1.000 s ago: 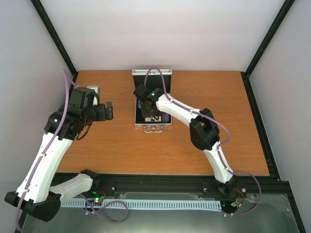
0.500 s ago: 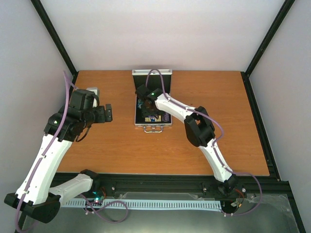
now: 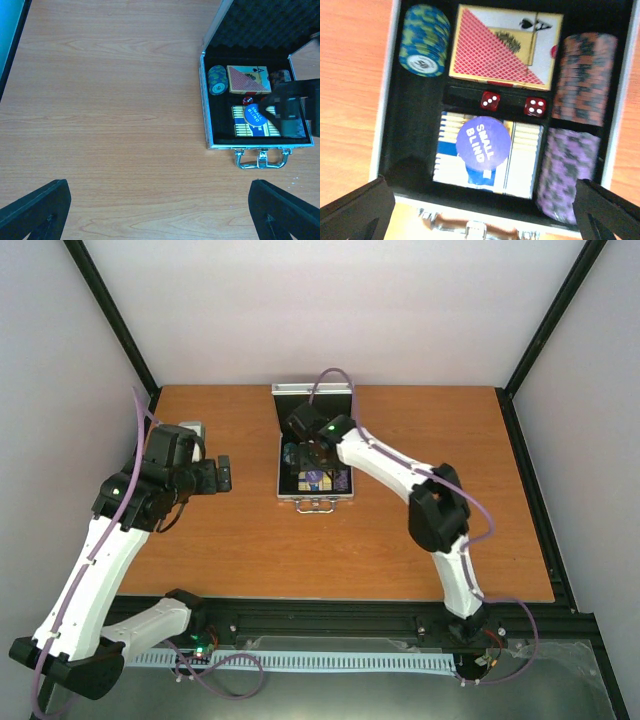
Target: Pack up texas hold em set
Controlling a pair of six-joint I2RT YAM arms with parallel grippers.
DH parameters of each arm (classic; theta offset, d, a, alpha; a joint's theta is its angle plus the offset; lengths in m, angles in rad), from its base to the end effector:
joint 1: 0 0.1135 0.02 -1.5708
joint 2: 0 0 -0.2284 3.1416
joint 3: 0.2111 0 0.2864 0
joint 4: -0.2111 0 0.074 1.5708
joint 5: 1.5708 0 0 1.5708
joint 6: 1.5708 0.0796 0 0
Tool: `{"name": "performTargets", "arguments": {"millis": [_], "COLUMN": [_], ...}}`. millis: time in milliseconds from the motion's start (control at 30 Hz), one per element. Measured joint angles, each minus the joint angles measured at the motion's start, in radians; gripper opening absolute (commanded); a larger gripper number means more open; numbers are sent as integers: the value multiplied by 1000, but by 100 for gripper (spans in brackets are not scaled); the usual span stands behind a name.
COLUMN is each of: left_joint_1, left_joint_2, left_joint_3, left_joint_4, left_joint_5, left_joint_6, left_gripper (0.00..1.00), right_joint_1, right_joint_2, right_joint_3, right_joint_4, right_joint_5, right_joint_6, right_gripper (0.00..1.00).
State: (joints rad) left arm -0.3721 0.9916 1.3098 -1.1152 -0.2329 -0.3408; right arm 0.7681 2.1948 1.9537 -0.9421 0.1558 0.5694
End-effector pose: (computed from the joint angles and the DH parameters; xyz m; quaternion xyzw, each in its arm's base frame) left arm 0.2377 -0.0731 0.3409 -0.0294 0.9204 -0.0299 0.3888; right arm 0.3663 0.3367 0.1490 -0.0821 0.9750 0.0591 0.1980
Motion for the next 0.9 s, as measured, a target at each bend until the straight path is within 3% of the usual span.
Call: {"name": "performTargets", "arguments": {"millis": [267,433,600,900], "left_joint_1": [0,0,0,0], "left_joint_2": [0,4,23,59], "left_joint_3": [0,0,0,2], "left_joint_4": [0,0,2,12], "left_joint_5": [-2,0,3,8], "left_joint_6": [0,0,0,-1], "left_gripper": [100,100,100,100], "right_joint_1": [-11,-127,-281,-350], "right_joint_2": [-378,-522,-505,-328], "right_joint_3": [-229,-383,-378,-154], "right_joint_4": [66,171,258,354], "right_joint_5": [-28,-114,-190,-349], "right_joint_6": [62,143,188,209], "right_gripper": [82,74,73,62]}}
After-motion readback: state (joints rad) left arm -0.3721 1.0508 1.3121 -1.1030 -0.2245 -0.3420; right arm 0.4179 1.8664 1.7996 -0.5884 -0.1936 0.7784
